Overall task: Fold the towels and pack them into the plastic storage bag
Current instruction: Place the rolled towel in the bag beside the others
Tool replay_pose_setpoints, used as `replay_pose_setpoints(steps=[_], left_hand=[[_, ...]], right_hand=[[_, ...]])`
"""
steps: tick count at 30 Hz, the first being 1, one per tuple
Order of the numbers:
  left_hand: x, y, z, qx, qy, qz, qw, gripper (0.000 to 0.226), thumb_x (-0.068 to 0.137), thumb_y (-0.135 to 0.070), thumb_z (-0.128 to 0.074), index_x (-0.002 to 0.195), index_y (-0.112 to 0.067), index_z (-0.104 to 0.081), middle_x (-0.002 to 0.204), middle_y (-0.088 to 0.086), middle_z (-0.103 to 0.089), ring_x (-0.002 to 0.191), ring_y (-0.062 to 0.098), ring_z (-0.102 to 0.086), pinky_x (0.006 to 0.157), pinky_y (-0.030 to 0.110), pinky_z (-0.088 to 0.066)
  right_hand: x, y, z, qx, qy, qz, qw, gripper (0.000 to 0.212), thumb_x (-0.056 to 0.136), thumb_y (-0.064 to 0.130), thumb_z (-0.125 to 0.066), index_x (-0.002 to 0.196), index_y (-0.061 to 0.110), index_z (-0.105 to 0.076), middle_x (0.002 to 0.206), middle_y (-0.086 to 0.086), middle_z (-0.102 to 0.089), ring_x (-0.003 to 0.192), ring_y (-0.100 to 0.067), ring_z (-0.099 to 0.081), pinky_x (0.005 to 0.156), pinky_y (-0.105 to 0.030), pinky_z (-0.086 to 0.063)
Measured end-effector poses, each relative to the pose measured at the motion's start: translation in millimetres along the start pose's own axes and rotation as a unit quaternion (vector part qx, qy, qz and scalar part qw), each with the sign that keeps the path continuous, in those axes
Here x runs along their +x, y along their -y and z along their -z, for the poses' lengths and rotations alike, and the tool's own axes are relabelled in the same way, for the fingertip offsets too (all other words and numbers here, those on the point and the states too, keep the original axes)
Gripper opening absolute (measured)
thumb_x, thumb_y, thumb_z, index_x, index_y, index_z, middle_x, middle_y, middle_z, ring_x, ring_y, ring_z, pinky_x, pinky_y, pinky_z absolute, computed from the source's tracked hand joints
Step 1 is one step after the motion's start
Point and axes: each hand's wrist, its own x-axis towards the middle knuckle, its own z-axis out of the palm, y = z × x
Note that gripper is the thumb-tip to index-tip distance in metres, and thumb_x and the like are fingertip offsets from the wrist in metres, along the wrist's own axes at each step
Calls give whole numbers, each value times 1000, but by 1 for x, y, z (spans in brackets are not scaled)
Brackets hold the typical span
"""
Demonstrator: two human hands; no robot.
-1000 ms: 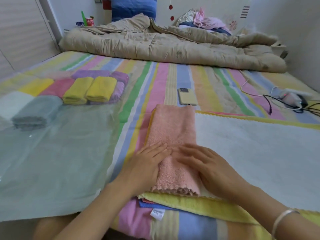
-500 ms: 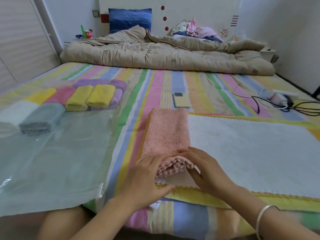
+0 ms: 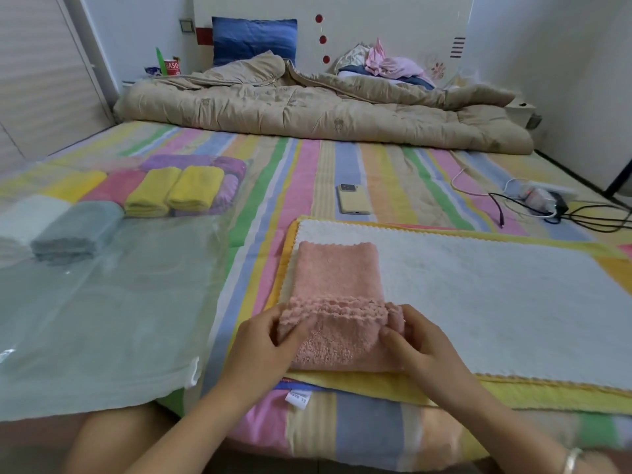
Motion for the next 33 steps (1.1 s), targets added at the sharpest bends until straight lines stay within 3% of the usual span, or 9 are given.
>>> replay_pose_setpoints(steps=[3, 7, 11, 14, 17, 19, 23, 27, 33], left_hand=[[14, 11, -10, 67, -34, 61, 995, 49, 81, -55, -65, 79, -6, -64, 52, -9, -47, 51, 7, -45, 50, 20, -34], [22, -1, -17, 180, -50, 83, 979, 39, 83, -53, -64, 99, -19, -56, 81, -9, -58, 78, 18, -61, 63, 30, -42], [18, -10, -11, 339, -121, -284, 889, 42, 87, -31, -68, 124, -17, -57, 131, -1, -56, 118, 20, -56, 95, 34, -47], [21, 5, -4, 368, 63, -415, 829, 46, 88, -40, -62, 127, -16, -61, 141, 0, -53, 135, 19, -44, 113, 41, -33], [26, 20, -1, 387, 163, -350, 837, 59, 81, -45, -62, 134, -22, -55, 140, -6, -54, 133, 13, -46, 112, 36, -34], [31, 16, 0, 348, 177, -301, 870, 61, 73, -37, -65, 132, -27, -56, 132, -12, -58, 125, 7, -51, 109, 28, -36], [49, -4, 2, 293, 176, -228, 912, 54, 67, -43, -60, 121, -38, -61, 114, -23, -66, 104, 0, -59, 91, 22, -46], [93, -12, 3, 163, 208, -77, 961, 39, 61, -57, -58, 97, -44, -63, 100, -25, -66, 94, -6, -60, 88, 23, -48], [147, 6, -20, 23, 35, 136, 990, 49, 78, -66, -61, 69, -19, -57, 66, -8, -56, 68, 12, -56, 60, 25, -39]], right_hand=[[11, -6, -8, 39, -32, -108, 993, 14, 95, 28, -58, 87, 19, -65, 64, 12, -65, 57, 1, -53, 55, -17, -38], [24, -10, -9, 40, -54, -190, 980, 18, 92, 25, -60, 80, 14, -66, 61, 8, -61, 52, -6, -52, 52, -23, -39], [27, -9, -7, 65, -49, -222, 972, 25, 92, 19, -59, 68, 13, -58, 47, 9, -49, 48, -12, -45, 50, -23, -38], [25, -5, -4, 92, -38, -237, 966, 17, 92, 21, -59, 78, 12, -62, 58, -1, -58, 55, -16, -52, 56, -31, -47], [23, -4, -2, 100, -68, -202, 972, 20, 90, 25, -64, 110, 24, -60, 89, -2, -70, 71, -13, -64, 65, -36, -57], [18, -4, 3, -29, -120, -26, 992, 42, 86, 31, -67, 125, 31, -50, 106, 12, -62, 90, -3, -62, 72, -30, -55], [24, -13, 16, -310, 38, 267, 912, 67, 77, 51, -69, 136, 28, -47, 145, 16, -41, 140, -9, -32, 111, -26, -29], [54, -19, 19, -233, 6, 202, 951, 46, 74, 47, -63, 117, 39, -50, 110, 23, -61, 101, 2, -57, 85, -23, -45], [125, -18, 11, 8, -105, -111, 988, 36, 84, 54, -59, 109, 28, -57, 95, 6, -67, 86, -14, -64, 63, -30, -52]])
